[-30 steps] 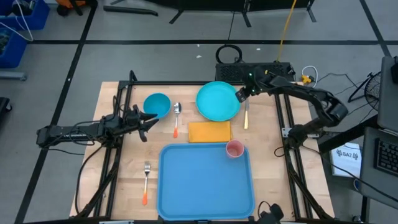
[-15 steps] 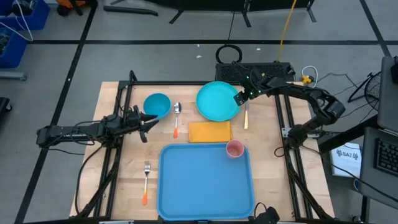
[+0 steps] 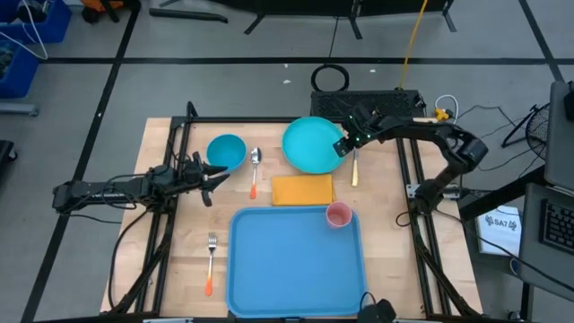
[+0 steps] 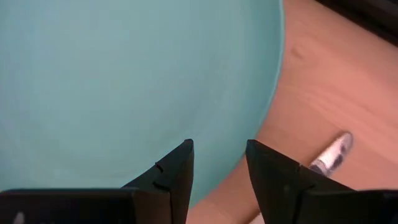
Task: Set up tray
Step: Put the light green plate on the left of the blue serving tray
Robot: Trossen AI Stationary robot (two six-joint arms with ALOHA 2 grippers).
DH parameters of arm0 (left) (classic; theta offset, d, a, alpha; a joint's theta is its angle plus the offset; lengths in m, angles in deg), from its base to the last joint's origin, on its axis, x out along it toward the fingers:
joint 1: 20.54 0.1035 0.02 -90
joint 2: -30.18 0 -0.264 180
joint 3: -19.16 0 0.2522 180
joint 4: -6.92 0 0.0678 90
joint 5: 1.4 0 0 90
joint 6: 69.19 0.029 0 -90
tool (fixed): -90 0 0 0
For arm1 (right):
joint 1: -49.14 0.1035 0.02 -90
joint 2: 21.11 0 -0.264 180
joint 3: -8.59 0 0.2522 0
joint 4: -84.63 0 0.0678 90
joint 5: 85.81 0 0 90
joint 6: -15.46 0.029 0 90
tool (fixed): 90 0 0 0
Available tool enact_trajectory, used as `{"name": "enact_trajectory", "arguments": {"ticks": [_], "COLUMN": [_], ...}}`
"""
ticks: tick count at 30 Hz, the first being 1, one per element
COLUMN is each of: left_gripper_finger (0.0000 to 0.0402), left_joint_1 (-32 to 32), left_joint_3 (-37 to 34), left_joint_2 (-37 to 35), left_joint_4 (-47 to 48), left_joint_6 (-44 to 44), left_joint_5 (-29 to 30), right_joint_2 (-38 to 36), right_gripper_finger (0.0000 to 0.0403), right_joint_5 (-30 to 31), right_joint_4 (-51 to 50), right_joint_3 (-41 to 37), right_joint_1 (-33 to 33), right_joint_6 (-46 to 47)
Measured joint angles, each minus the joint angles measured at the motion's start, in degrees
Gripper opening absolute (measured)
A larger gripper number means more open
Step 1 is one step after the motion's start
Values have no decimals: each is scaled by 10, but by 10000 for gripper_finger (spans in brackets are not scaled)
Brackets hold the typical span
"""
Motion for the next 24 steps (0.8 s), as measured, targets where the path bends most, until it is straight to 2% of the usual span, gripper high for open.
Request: {"name": "enact_trajectory", "arguments": {"ticks": [6, 15, 24], "left_gripper_finger": [127, 127, 127], "left_joint_1": [0, 0, 0], "left_joint_3": [0, 0, 0], "left_joint_2": [0, 0, 0], "left_joint_4": [0, 0, 0], "left_joint_6": [5, 10, 9], "left_joint_5": [-3, -3, -3], "right_joint_2": [24, -14, -18], "right_gripper_finger": [139, 139, 139], "right_joint_5": [1, 2, 4], "right_joint_4": [5, 5, 20], "right_joint_3": [0, 0, 0], "right_joint_1": [0, 0, -4], "right_joint_6": [1, 0, 0]}}
